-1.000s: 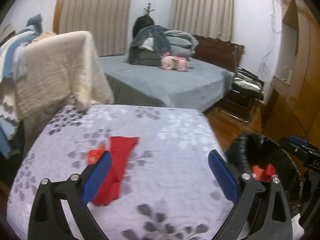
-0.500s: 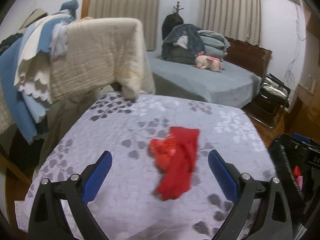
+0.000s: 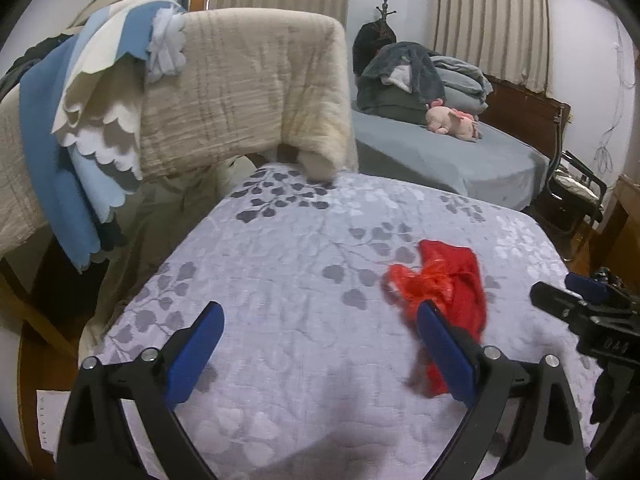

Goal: Collect trash
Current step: 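Return both tools to the bed and grasp the red gloves with the right tool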

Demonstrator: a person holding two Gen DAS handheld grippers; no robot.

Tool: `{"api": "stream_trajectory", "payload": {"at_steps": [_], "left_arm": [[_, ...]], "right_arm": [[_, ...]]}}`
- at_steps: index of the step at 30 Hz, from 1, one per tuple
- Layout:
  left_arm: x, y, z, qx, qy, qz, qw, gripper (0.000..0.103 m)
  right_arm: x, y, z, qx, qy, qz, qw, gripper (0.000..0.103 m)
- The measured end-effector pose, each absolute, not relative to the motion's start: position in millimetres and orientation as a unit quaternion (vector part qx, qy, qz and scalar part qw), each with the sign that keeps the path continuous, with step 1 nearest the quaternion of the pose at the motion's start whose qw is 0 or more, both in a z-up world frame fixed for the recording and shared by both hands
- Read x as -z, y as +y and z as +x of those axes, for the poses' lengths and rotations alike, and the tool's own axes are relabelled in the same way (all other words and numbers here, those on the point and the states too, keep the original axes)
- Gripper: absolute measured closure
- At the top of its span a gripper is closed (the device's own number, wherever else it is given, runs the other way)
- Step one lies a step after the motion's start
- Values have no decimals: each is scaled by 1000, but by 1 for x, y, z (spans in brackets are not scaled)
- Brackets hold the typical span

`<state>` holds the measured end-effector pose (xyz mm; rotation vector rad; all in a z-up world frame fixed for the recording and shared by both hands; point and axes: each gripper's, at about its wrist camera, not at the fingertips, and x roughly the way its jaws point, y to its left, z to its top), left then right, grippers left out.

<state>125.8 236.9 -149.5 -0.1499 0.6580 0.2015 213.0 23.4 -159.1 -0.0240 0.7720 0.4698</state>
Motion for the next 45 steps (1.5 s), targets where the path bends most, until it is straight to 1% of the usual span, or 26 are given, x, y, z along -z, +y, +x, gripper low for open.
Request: {"api": "stream_trajectory", "payload": {"at_steps": [6, 15, 21, 30, 37, 38, 39, 41, 43, 45], "left_arm": [[155, 257, 121, -111, 324, -80, 936, 8], [162, 271, 118, -120, 329, -91, 932, 8], [164, 271, 120, -120, 329, -99, 931, 8], [166, 260, 126, -107, 331, -101, 932, 8], [164, 256, 130, -105, 331, -100, 932, 8], [164, 256, 130, -105, 331, -101, 932, 8], [164, 256, 130, -105, 330, -101, 933, 8], [163, 255, 131, -104, 331, -100, 933, 8], [162, 254, 133, -102, 331, -99, 933, 8], [162, 252, 135, -98, 332, -99, 933, 8]], "right_arm": [[171, 57, 211, -246, 384, -31, 890, 8], [189, 80, 213, -243, 406, -56, 879, 8], [196, 67, 219, -216, 419, -74, 879, 8], [192, 21, 235, -166, 417, -64, 891, 8], [192, 32, 242, -190, 412, -51, 889, 9], [193, 34, 244, -194, 412, -52, 889, 16], [194, 37, 247, -201, 415, -52, 886, 29], [196, 40, 250, -209, 423, -51, 880, 40], [196, 39, 251, -214, 426, -42, 878, 48], [196, 39, 252, -221, 427, -44, 876, 66]]}}
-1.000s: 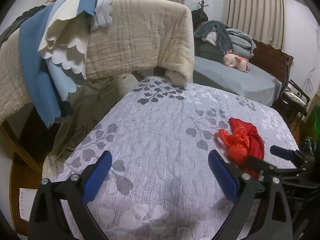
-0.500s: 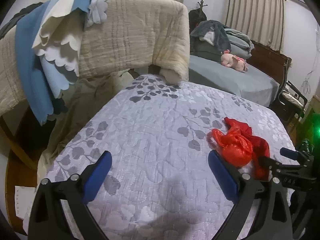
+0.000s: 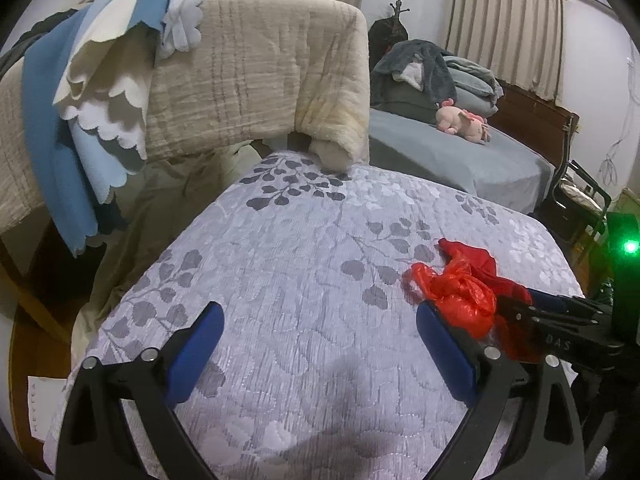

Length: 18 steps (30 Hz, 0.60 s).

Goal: Collect trash
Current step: 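Return both tools to the bed and grasp the red gloves with the right tool, then grasp the red plastic bag with the left tool while the right tool holds the gloves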

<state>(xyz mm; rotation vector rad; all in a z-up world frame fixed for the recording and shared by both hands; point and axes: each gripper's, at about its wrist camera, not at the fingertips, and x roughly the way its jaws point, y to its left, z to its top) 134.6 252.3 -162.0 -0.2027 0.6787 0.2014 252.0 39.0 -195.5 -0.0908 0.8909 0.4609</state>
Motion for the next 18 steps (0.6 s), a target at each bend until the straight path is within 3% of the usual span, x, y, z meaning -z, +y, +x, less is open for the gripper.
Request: {"api": "stream_trajectory", "payload": {"at_steps": [3, 18], "left_arm": [[162, 248, 138, -92, 333, -99, 933, 8], [162, 194, 169, -34, 342, -92, 935, 13]], "right_arm": [[196, 37, 253, -242, 435, -40, 866, 91], [170, -22, 251, -223, 412, -4, 883, 93]]}}
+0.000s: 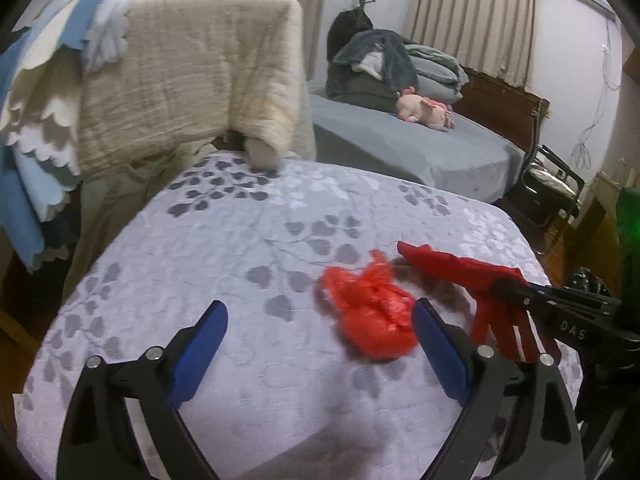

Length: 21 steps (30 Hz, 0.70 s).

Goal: Collect trash
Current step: 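Grasp the red plastic bag with the left tool while the right tool holds the gloves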

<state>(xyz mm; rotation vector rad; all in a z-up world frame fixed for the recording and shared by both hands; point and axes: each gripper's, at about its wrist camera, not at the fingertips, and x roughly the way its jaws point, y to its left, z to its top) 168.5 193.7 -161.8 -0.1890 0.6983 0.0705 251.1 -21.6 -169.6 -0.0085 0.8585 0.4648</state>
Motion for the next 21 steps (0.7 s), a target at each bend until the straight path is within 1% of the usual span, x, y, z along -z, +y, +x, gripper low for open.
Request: {"api": "stream_trajectory", "payload": {"at_steps": [3, 7, 9, 10, 12, 13, 17, 21], "left_arm": [[167, 182, 180, -24, 350, -91, 932, 14], [178, 170, 196, -14, 364, -97, 926, 18], [185, 167, 204, -10, 375, -98, 922, 24], [189, 166, 208, -7, 382, -100, 919, 29], [195, 164, 214, 1, 394, -105, 913, 42], [198, 163, 217, 6, 401, -109, 910, 52], [199, 161, 217, 12, 401, -112, 909, 62], [188, 163, 211, 13, 386, -111, 916, 64]], "right_arm": [[169, -33, 252, -218, 412, 3, 885, 93], [170, -42, 254, -215, 414, 10, 884, 93], [169, -44, 254, -218, 414, 12, 884, 93], [169, -44, 253, -220, 414, 13, 883, 93], [167, -43, 252, -225, 412, 14, 883, 93], [166, -42, 252, -228, 411, 14, 883, 93], [161, -37, 250, -237, 408, 12, 882, 93], [155, -32, 247, -246, 401, 11, 882, 93]]}}
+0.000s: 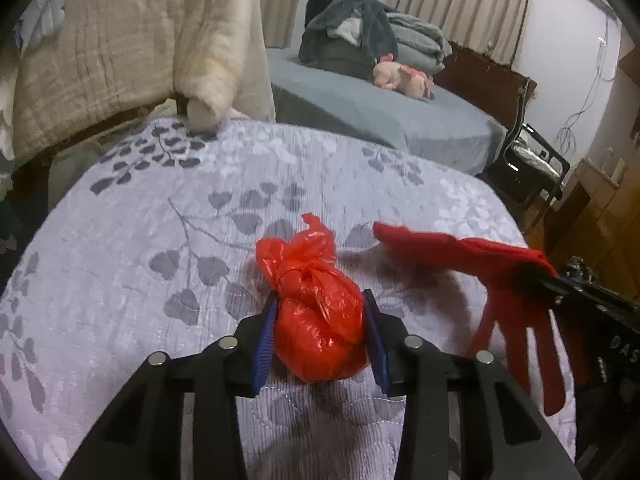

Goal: Collect trash
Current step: 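Grasp the red plastic bag with the left tool while the right tool holds the gloves, then carry the red bag and red gloves over the black bin with both tools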

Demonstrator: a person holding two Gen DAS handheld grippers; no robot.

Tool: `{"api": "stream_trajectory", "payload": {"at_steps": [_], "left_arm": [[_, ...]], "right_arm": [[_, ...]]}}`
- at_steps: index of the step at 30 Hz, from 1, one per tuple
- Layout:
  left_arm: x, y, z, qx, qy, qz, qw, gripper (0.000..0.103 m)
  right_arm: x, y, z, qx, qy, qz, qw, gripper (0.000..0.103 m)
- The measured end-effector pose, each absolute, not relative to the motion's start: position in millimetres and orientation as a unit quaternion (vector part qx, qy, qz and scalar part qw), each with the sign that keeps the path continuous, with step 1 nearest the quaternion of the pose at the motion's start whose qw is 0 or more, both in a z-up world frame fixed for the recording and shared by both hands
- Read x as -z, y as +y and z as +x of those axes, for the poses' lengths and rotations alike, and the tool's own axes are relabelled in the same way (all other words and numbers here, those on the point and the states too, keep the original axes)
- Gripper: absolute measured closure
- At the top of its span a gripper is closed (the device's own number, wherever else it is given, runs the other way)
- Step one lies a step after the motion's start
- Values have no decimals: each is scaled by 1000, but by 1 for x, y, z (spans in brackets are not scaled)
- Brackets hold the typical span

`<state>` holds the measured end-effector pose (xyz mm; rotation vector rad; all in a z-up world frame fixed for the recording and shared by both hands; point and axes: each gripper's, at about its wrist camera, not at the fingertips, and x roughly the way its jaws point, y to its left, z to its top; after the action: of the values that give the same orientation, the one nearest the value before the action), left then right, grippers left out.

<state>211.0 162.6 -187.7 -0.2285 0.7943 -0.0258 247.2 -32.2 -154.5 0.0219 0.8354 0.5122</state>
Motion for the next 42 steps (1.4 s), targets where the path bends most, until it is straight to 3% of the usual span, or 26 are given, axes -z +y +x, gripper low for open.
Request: {"api": "stream_trajectory", "payload": {"at_steps": [22, 42], "left_arm": [[107, 148, 164, 10, 341, -93, 935, 64], [69, 79, 126, 66, 312, -77, 945, 64]], "right_arm": [[83, -43, 211, -266, 337, 11, 903, 93], [48, -138, 151, -214, 305, 41, 927, 93]]}}
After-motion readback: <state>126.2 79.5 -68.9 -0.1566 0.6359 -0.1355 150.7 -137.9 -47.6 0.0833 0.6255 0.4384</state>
